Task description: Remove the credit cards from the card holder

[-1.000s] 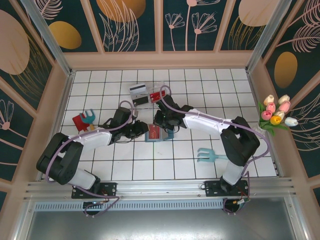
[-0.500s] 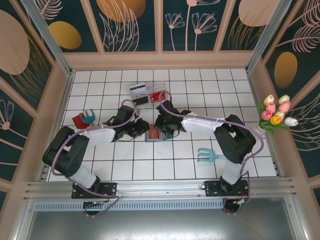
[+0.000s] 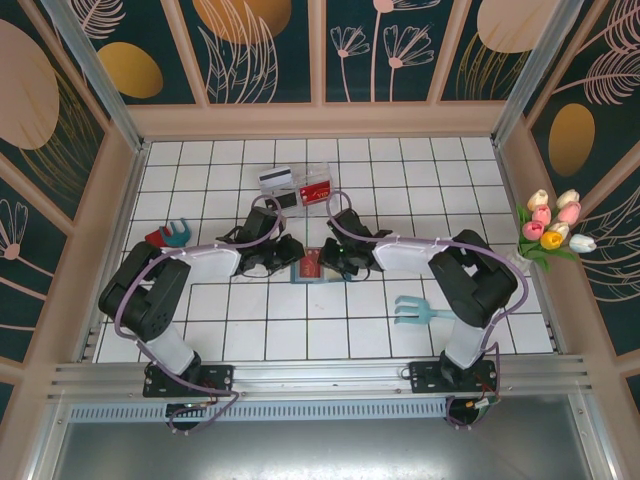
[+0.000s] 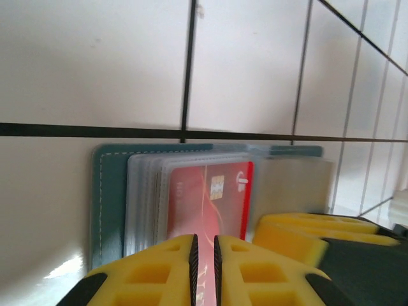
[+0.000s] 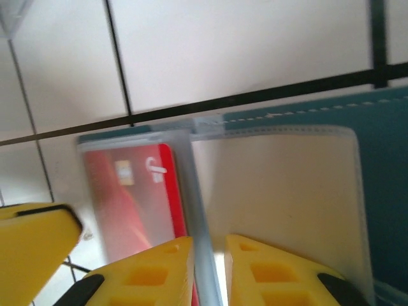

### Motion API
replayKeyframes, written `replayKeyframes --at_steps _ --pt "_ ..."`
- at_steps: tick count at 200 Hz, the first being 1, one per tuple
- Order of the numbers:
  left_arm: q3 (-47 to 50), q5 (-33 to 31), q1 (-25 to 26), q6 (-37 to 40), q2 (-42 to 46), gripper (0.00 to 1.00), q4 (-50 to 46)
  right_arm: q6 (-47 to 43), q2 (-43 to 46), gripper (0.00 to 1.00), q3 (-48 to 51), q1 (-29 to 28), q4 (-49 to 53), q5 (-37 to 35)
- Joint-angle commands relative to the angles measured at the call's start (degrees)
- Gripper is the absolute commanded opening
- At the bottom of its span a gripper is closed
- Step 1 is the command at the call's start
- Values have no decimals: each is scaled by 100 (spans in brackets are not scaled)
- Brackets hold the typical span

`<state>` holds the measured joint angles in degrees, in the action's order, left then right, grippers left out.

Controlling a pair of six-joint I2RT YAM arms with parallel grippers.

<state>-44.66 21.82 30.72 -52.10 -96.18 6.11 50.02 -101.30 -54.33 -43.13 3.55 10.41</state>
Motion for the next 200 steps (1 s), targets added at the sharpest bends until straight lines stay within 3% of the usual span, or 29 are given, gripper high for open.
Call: replayKeyframes --at_steps 1,72,200 --pt "-77 -144 13 182 -85 18 -224 -255 238 21 264 75 -468 412" --pt "-11 -119 9 105 -365 18 -301 -459 175 19 795 332 -1486 1487" --pt "209 -353 12 276 -252 15 -466 -567 40 14 983 429 -1726 1622"
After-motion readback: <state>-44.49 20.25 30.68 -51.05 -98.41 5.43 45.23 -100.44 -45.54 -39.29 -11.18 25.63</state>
